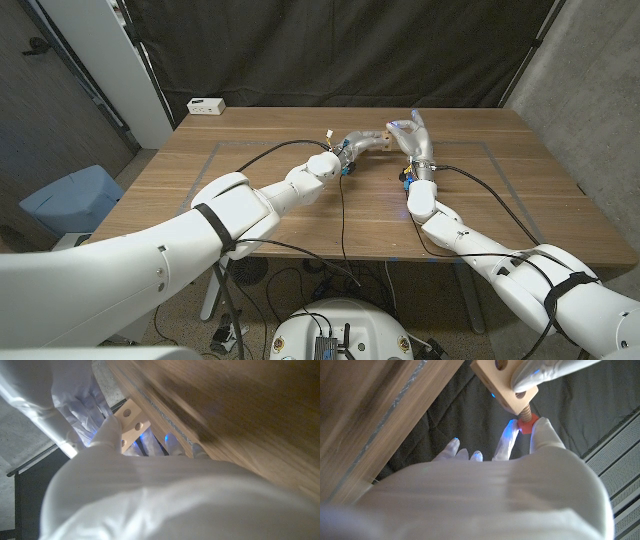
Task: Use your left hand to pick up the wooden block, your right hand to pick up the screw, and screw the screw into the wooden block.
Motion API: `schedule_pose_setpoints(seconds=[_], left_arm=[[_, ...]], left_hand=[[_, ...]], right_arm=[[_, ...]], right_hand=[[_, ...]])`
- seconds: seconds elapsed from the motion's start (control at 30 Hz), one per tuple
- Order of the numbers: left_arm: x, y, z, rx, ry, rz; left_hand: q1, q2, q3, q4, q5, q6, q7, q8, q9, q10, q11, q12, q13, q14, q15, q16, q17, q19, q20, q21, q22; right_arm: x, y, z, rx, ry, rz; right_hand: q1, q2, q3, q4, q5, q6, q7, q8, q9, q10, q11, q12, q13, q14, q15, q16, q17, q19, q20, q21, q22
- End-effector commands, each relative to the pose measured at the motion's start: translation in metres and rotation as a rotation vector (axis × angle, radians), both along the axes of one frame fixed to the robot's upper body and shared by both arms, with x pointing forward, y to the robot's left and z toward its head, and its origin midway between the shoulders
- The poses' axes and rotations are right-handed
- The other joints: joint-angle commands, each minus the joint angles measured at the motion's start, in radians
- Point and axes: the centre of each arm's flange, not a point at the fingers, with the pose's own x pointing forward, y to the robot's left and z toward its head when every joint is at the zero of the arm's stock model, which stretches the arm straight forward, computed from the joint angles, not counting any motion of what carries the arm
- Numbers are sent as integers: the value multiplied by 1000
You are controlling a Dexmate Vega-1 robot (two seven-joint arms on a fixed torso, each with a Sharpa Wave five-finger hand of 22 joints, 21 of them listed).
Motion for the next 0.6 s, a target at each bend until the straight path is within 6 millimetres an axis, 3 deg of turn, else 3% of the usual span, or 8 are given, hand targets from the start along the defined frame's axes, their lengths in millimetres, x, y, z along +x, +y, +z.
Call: schedule_pose_setpoints(seconds=[0.03,0.6], left_arm=[[-1,-1,1,0,-9,-5],[-3,-2,0,-5,-27,-18]], left_hand=[[-2,1,7,1,5,11,-2,5,2,-5,0,4,2,0,-61,0,0,-1,4,3,4],[-2,1,7,1,4,9,-2,5,2,-6,0,4,2,0,-62,0,0,-1,5,3,4]], right_arm=[[1,0,-2,0,5,6],[-1,0,-3,-12,3,4]], right_hand=[[-2,7,-3,1,0,12,0,3,2,6,3,-3,5,0,-4,0,4,-2,2,1,6],[-2,8,-2,0,1,9,-1,2,0,7,1,-3,5,1,-3,0,4,-1,2,1,6]])
